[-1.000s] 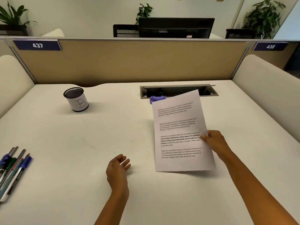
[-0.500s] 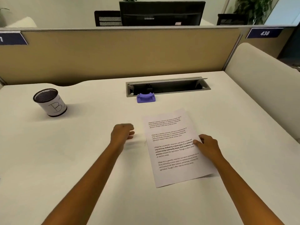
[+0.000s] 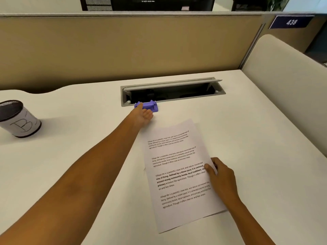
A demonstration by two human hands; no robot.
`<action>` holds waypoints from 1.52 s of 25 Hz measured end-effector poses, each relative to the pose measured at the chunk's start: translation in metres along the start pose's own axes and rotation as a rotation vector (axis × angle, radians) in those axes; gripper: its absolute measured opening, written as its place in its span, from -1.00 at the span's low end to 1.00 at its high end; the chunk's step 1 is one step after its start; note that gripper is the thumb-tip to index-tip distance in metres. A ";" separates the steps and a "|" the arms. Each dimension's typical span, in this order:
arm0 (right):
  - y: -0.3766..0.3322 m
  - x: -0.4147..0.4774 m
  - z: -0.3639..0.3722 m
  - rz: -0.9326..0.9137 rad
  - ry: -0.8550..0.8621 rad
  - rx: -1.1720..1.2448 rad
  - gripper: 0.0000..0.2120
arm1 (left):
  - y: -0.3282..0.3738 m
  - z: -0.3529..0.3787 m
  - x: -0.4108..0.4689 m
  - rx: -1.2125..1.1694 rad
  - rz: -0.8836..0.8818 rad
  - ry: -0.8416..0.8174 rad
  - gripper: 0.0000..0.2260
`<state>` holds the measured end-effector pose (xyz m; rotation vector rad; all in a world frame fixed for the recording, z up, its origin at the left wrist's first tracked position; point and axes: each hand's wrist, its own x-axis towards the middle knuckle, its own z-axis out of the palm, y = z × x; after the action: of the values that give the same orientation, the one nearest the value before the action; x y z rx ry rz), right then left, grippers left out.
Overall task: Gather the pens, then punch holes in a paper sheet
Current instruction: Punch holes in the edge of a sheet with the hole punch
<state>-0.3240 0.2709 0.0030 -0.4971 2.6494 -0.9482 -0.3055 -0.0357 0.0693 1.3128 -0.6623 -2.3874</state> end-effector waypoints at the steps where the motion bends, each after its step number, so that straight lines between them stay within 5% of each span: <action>1: 0.000 0.000 0.001 -0.004 0.003 -0.003 -0.70 | 0.001 0.006 0.005 -0.003 -0.003 0.009 -0.53; 5: -0.001 -0.002 0.003 -0.014 0.044 -0.010 -0.73 | 0.003 0.017 0.026 0.198 0.124 0.224 -0.41; 17: -0.003 -0.005 0.008 -0.068 0.116 -0.007 -0.86 | 0.022 0.000 0.019 0.209 -0.058 -0.059 -0.86; 31: -0.002 -0.005 0.007 -0.048 0.105 0.005 -0.81 | 0.007 -0.113 -0.118 1.347 0.008 -0.198 -0.85; 38: -0.002 -0.007 0.004 -0.038 0.095 0.052 -0.84 | -0.014 -0.152 -0.130 1.560 -0.150 -0.207 -0.87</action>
<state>-0.3152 0.2702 0.0020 -0.5032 2.7002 -1.0745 -0.1094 0.0041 0.0814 1.4742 -2.8559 -1.8664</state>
